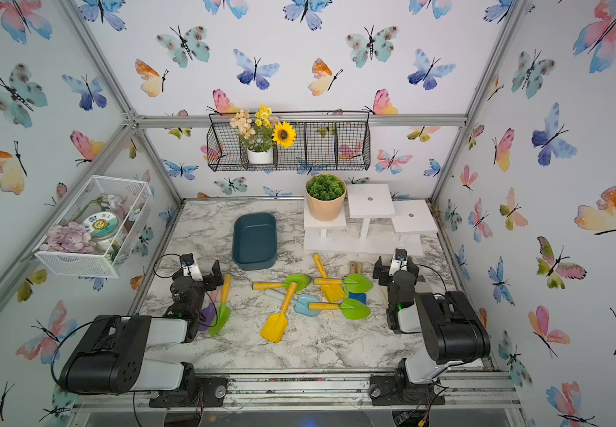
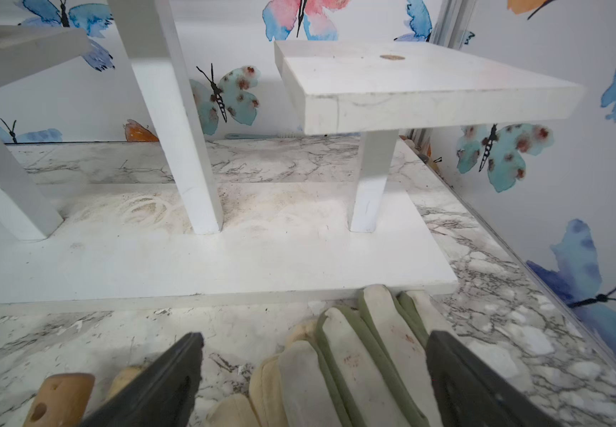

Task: Put the shovel into the storage box
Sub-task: Pick up the shovel from the center of the board.

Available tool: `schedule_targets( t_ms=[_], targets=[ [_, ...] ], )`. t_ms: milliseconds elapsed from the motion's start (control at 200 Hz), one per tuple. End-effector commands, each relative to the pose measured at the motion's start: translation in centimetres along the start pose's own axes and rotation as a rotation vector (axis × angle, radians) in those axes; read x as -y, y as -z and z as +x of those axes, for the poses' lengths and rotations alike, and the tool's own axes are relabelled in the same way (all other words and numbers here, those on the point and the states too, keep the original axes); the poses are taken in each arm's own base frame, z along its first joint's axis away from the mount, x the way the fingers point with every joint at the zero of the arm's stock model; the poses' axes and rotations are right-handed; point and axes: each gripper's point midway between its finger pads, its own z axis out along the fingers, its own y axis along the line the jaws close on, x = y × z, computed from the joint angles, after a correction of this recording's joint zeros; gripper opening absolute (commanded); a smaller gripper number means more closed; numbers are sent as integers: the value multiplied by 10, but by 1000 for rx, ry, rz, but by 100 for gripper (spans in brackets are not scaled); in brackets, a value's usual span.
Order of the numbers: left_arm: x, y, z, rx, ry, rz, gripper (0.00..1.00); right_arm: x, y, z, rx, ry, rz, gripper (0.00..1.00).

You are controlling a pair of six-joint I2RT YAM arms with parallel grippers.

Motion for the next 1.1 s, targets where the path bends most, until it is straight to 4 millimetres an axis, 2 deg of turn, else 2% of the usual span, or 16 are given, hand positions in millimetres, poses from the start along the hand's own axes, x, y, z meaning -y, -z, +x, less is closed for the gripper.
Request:
schedule_targets(
  t_ms=[0,806,876,946,1021,1096],
  targets=[
    [5,-2,-3,4,-13,23,98,2,-1,-5,17,-3,7,98],
    [2,-2,-6,15,1,7,98,2,0,-6,21,-3,7,98],
    [-8,-7,-16,9,25,-57,98,5,-1,-20,50,-8,24,98],
    [-1,-8,-24,-27,3,-25,98,3,-8,-26,-36,3,22,98],
    [-5,-3,-36,-14,18,-47,99,0,-9,-46,-28,-6,9,98],
    [-4,0,-56,16,81,-36,98,-3,-9,-66,-27,-61,-11,98]
  ],
)
